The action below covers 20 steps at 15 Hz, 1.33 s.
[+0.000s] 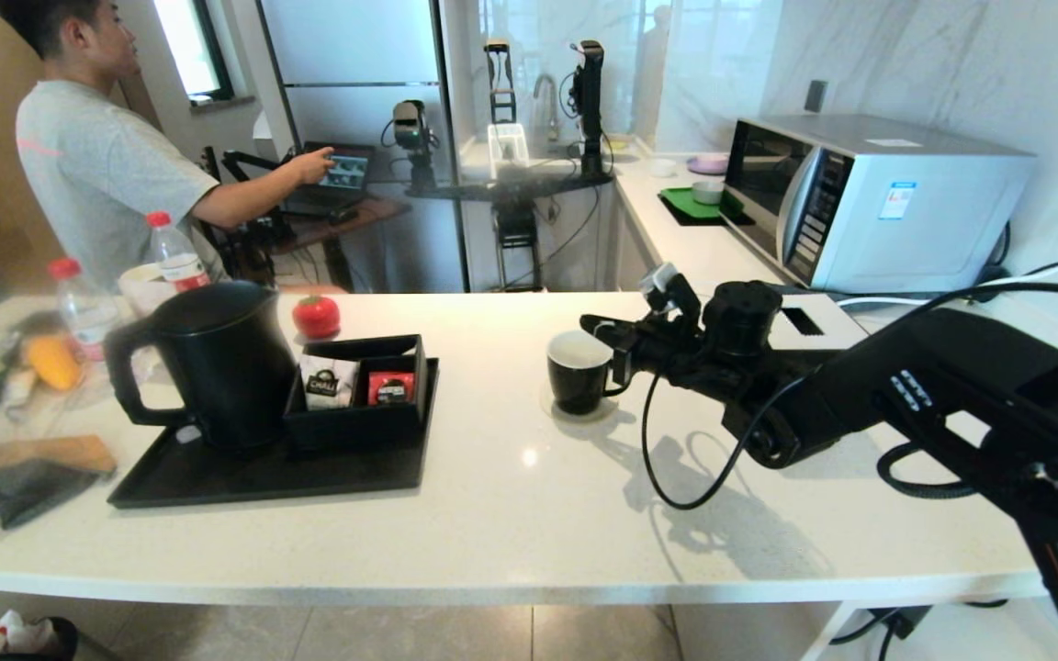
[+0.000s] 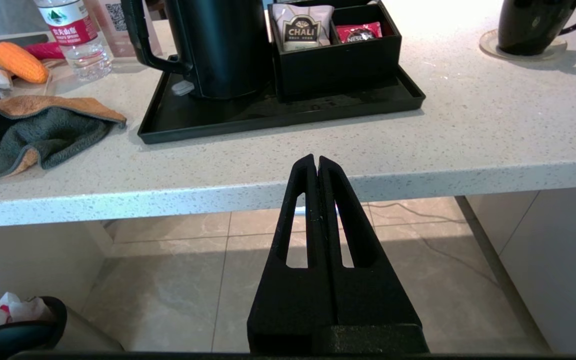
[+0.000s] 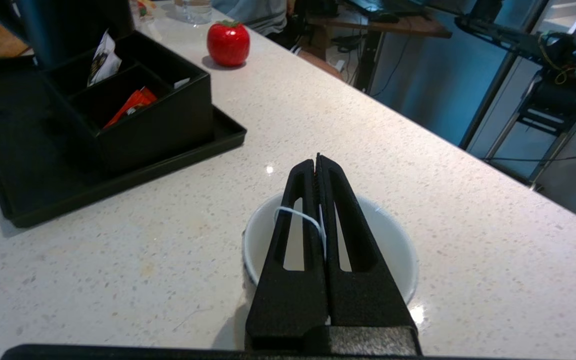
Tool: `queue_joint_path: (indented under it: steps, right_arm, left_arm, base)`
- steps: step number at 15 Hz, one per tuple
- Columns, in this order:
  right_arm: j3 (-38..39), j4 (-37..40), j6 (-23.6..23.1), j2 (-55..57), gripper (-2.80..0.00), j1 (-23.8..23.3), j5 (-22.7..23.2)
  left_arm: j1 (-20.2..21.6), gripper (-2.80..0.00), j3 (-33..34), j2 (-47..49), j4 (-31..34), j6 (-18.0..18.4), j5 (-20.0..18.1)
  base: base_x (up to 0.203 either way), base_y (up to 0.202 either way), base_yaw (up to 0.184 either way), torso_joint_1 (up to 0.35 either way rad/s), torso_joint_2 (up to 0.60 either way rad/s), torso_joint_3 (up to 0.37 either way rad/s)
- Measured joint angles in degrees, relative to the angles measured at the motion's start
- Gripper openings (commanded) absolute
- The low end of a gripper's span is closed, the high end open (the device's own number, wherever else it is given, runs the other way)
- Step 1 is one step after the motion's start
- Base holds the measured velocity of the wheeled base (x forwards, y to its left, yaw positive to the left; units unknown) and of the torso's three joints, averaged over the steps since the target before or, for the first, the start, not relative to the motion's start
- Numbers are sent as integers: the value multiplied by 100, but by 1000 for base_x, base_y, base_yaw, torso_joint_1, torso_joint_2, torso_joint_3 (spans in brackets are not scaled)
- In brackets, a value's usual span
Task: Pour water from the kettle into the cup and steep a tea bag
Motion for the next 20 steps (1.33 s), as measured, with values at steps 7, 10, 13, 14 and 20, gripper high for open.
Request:
queue_joint_path:
  steps: [7, 10, 13, 14, 20]
  right_arm:
    - [43, 40, 4, -4, -280, 32, -5]
    - [-274, 195, 16, -11, -280, 31, -8]
    - [-1078, 619, 21, -9, -280, 3, -13]
    - [-1402, 801, 20, -9, -280, -8, -13]
    - [-2219, 1256, 10, -9, -280, -101, -18]
  left_arm:
    - [0, -280, 0, 0, 2, -1, 2]
    - [0, -280, 0, 0, 1, -1, 2]
    - [-1, -280, 0, 0, 2, -1, 2]
    - [0, -280, 0, 0, 2, -1, 2]
    - [0, -280, 0, 0, 1, 0, 4]
  base:
    - [0, 0, 0, 0, 0, 0]
    - [0, 0, 0, 0, 0, 0]
    - [0, 0, 0, 0, 0, 0]
    - [0, 0, 0, 0, 0, 0]
    - [0, 0, 0, 0, 0, 0]
